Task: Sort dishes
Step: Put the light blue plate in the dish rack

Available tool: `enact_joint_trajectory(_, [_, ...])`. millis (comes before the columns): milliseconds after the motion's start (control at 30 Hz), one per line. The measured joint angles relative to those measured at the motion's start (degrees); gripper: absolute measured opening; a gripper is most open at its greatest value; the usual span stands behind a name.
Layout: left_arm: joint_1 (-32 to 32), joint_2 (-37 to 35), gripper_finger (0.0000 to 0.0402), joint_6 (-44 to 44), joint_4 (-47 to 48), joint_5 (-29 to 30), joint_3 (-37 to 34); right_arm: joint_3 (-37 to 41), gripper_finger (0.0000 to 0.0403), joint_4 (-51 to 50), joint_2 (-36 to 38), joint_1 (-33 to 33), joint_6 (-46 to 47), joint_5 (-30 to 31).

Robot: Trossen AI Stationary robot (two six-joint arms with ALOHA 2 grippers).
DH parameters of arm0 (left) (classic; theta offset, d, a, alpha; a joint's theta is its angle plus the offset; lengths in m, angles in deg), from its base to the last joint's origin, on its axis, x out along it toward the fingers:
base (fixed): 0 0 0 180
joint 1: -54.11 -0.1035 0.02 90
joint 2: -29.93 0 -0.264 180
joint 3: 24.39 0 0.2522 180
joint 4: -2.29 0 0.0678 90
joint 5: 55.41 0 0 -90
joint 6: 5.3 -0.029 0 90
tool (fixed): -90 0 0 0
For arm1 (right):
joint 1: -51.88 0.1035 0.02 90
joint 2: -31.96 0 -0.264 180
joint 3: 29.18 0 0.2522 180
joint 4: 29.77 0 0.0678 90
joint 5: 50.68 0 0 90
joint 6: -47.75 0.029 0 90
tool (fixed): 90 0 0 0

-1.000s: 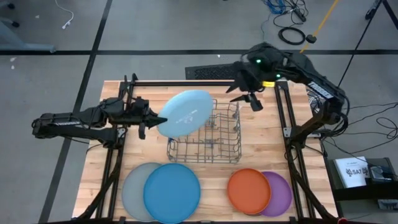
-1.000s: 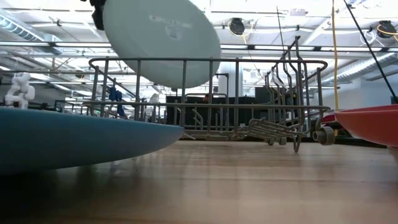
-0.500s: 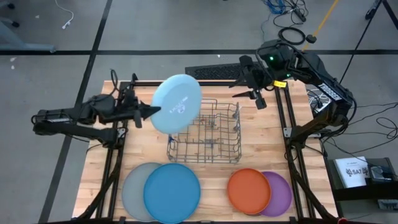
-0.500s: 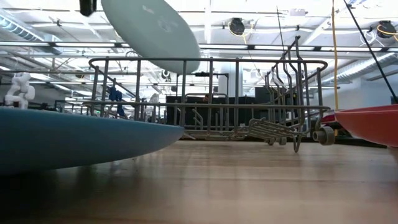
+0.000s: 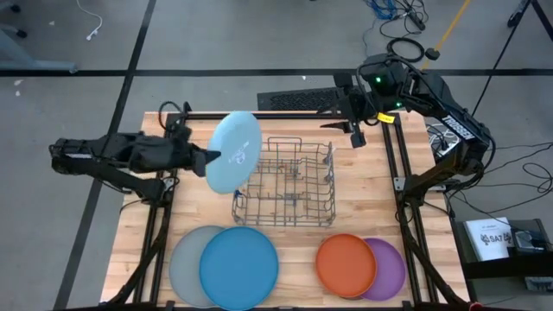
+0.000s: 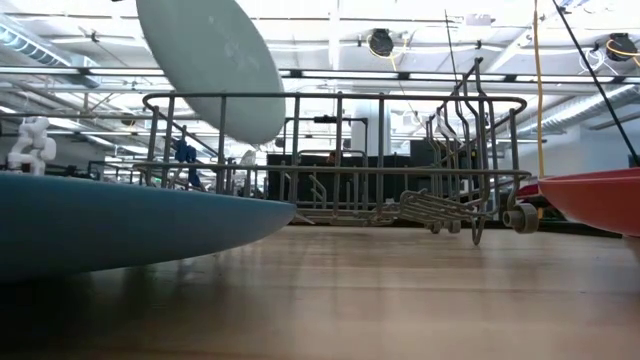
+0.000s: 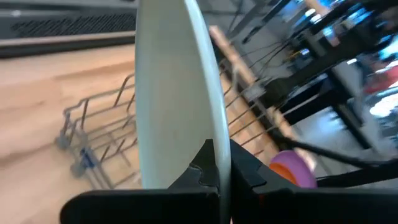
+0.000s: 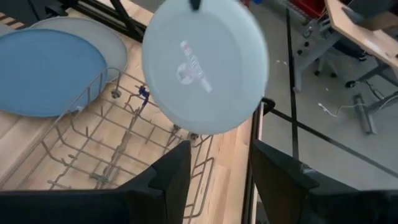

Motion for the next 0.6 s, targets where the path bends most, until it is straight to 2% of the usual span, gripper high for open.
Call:
enact_joint_trajectory(233, [1.9, 8.5, 0.0002, 6.5, 6.5, 2.5, 8.6, 0.0, 0.0157, 1.0, 0.0, 0.0, -0.9, 0.0])
enact_joint_trajectory(433, [3.6, 13.8, 0.0002, 15.0, 15.7, 5.8, 13.9, 0.0, 0.0157, 1.6, 0.0, 0.0, -1.6, -0.1])
enact_joint_trajectory(600, [5.1, 17.4, 0.0002, 19.6, 16.0, 6.5, 15.9, 0.0, 0.0157, 1.6, 0.0, 0.0, -2.8, -0.2])
